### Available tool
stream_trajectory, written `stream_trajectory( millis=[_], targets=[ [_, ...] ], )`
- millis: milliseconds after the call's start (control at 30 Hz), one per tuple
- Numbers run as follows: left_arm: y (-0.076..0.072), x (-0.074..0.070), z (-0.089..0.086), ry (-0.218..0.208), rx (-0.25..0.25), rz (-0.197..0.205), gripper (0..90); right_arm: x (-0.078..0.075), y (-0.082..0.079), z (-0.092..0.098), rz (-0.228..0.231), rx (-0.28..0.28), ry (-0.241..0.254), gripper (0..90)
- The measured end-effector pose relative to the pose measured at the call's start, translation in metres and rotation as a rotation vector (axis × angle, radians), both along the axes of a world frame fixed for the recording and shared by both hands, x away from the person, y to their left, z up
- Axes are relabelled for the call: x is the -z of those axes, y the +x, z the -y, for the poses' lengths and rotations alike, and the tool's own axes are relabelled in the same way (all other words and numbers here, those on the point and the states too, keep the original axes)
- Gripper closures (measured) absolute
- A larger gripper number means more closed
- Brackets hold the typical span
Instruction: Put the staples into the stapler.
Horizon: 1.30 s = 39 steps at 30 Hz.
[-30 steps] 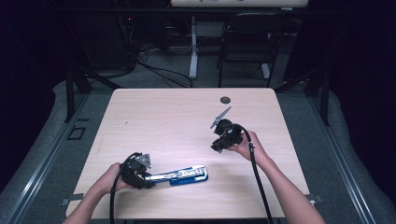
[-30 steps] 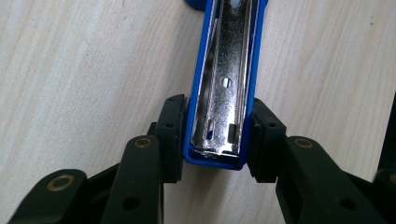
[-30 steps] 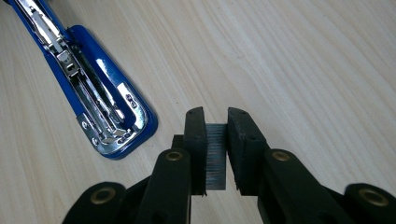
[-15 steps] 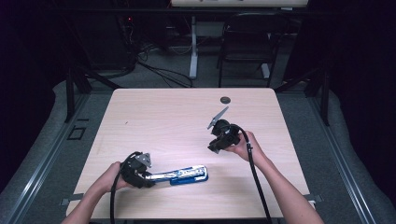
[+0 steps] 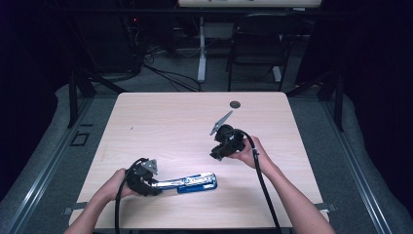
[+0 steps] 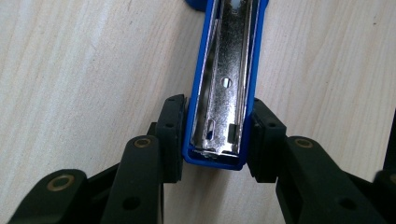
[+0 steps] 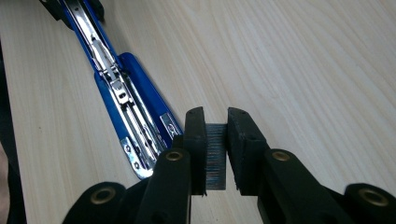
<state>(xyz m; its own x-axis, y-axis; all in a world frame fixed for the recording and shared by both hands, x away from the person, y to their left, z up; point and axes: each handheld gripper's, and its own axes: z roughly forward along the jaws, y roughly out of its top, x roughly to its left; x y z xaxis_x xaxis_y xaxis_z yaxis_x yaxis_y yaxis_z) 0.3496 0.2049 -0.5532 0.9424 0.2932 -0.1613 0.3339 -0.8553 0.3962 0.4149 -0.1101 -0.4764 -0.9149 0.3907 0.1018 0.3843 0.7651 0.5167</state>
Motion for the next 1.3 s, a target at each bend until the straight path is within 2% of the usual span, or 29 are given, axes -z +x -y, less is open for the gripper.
stream_trajectory(
  millis=[367,567,900,1300],
  targets=[
    [0.004,0.000,0.000,0.001,0.010,0.000,63.2,-0.003,-0.004,-0.005,-0.007,-0.025,0.037,78.8],
    [0.004,0.000,0.000,0.000,0.009,0.000,63.1,-0.003,-0.007,-0.012,-0.012,-0.064,0.061,78.7],
    [0.004,0.000,0.000,0.000,0.011,0.002,63.1,0.003,-0.013,-0.022,-0.014,-0.101,0.049,78.8],
    [0.008,0.001,0.000,-0.001,0.019,-0.003,63.1,0.014,-0.014,-0.022,-0.030,-0.145,0.038,78.7]
  ],
)
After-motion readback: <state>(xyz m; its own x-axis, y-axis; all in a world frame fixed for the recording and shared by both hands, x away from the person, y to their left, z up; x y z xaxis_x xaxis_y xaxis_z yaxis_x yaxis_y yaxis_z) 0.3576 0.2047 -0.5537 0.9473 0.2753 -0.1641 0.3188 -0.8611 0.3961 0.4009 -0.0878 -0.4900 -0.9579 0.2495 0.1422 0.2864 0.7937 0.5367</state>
